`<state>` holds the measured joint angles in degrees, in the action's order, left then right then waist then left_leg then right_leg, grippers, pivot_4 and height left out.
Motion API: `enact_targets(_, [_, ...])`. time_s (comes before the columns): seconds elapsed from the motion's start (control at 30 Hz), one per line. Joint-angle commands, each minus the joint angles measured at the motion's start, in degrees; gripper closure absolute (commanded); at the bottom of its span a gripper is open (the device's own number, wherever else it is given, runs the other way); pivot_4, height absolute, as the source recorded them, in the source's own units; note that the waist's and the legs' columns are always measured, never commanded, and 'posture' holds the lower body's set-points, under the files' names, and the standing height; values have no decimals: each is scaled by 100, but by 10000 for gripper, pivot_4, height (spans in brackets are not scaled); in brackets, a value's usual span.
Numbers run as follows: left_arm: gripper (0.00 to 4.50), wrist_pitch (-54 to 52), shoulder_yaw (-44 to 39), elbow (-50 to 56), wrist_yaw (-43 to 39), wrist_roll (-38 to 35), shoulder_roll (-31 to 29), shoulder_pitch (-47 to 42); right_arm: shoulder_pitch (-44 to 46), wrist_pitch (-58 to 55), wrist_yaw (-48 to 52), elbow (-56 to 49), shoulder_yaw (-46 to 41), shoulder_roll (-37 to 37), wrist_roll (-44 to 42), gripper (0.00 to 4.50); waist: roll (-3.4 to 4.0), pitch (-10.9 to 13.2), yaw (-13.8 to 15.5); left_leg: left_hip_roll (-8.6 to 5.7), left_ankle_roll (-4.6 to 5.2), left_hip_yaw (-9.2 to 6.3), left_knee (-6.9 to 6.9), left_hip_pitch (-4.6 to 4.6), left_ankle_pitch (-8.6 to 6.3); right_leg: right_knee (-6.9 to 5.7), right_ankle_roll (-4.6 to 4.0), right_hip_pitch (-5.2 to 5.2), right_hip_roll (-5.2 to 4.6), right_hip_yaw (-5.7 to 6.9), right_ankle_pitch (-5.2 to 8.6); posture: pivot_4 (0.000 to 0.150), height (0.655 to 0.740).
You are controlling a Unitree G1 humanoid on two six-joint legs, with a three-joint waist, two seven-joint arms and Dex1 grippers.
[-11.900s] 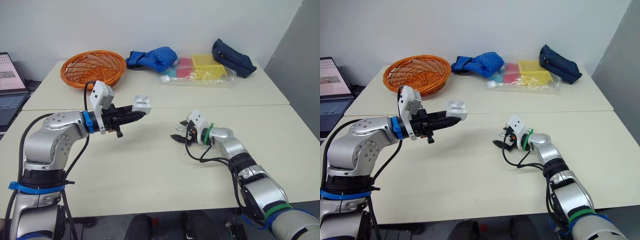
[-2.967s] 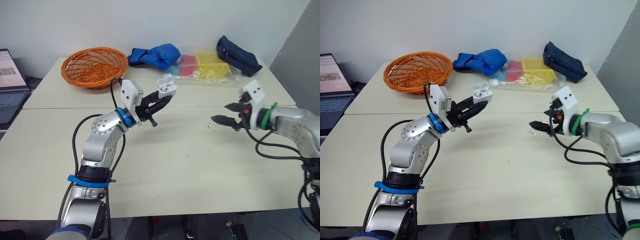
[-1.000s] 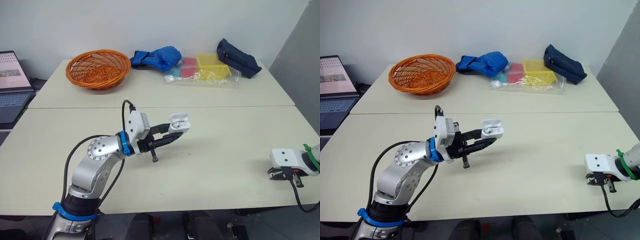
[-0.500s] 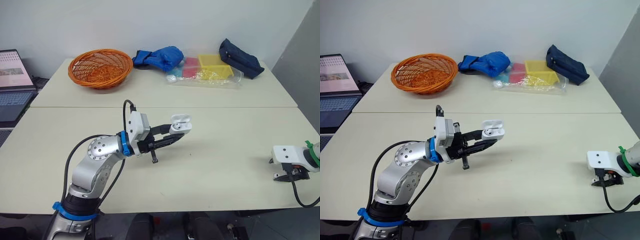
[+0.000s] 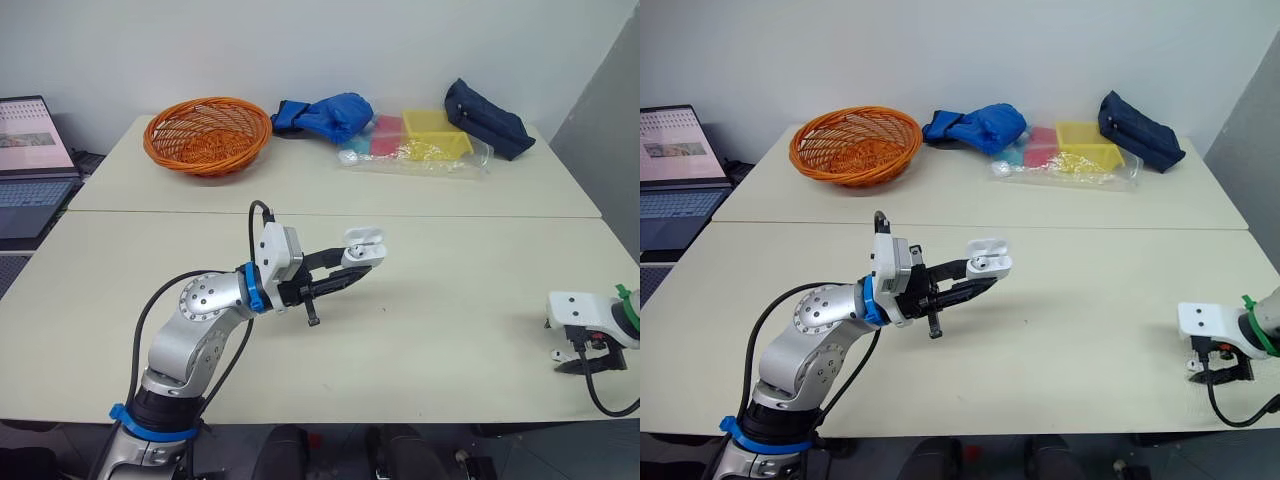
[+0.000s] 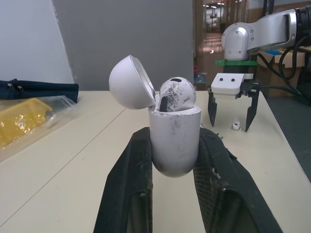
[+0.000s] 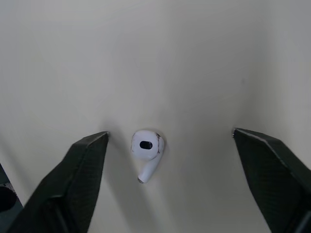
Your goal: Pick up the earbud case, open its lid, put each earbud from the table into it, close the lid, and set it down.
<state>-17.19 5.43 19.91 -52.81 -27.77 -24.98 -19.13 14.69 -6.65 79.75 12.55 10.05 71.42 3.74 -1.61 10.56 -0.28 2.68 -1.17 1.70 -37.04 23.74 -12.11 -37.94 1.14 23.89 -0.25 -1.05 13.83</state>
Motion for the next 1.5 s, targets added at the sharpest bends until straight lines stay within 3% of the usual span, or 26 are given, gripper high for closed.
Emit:
enact_targets(0.03, [37484, 27, -27, 267, 50, -59, -28, -10, -54, -113, 68, -65, 20, -22, 53, 17058, 0, 0, 1, 0, 0, -1, 0, 0, 0, 0, 0, 0, 0, 1, 0, 1500, 7400])
enact_targets(0.1, [37484, 22, -30, 271, 68, -56, -37, -3, -103, -24, 77, -93, 21, 9, 63, 23832, 0, 0, 2, 0, 0, -1, 1, 0, 0, 1, 0, 0, 0, 1, 0, 1500, 7400])
enact_targets(0.53, [37484, 38, -9, 230, 91, -56, -67, -13, -274, 56, 23, -81, -37, 22, 141, 23832, 0, 0, 15, 1, 0, -3, 0, -13, 0, 1, -1, -16, 1, 4, 0, 1500, 7400])
enact_targets(0.63, [37484, 30, -9, 253, 83, -72, -71, 12, -303, 68, -2, -35, -43, 27, 184, 29920, -1, 0, 15, 1, 0, -3, 0, -13, 0, 3, -1, -18, 1, 4, 0, 1500, 7400])
enact_targets(0.73, [37484, 29, -16, 258, 87, -75, -73, 13, -381, -37, 29, -154, -83, 17, 127, 40110, -1, -1, 16, 1, 0, -3, 0, -27, 0, 7, -3, -33, 0, 4, 2, 1500, 7400])
enact_targets(0.97, [37484, 22, 8, 258, 98, -66, -63, -2, -457, 251, 51, -111, -152, 29, 124, 41224, -1, -1, 22, 0, 0, -3, 2, -47, 0, 7, -33, -53, -2, 4, 20, 1500, 7400])
enact_targets(1.03, [37484, 48, 4, 199, 86, -52, -61, -56, -390, 57, 155, -455, -354, -52, -225, 41224, -1, 0, 22, 0, 0, -3, 4, -50, 0, 7, -33, -55, -2, 4, 20, 1500, 7400])
enact_targets(1.13, [37484, 156, -6, -7, 35, 5, -40, -192, 304, -1386, -36, -1917, -829, -663, -1518, 41224, -2, 2, -45, 2, 0, -2, 5, -54, 0, 2, -28, -55, 0, 1, 17, 1500, 7400])
enact_targets(1.3, [37484, 262, -5, -246, -3, 31, 23, -353, 1577, -4255, -1983, -3591, -2169, -2118, -3561, 41224, 4, 3, -139, 3, -2, -17, 7, -77, 1, -22, -5, -59, 13, -10, -5, 1500, 7400])
enact_targets(1.5, [37484, 407, 7, -601, -76, 23, 128, -615, 1963, -5619, -3692, -4642, -3266, -3109, -5279, 41224, -1, 0, 14, 3, -3, -11, 10, -50, -1, 15, -7, -59, 3, 2, 0, 1500, 7400])
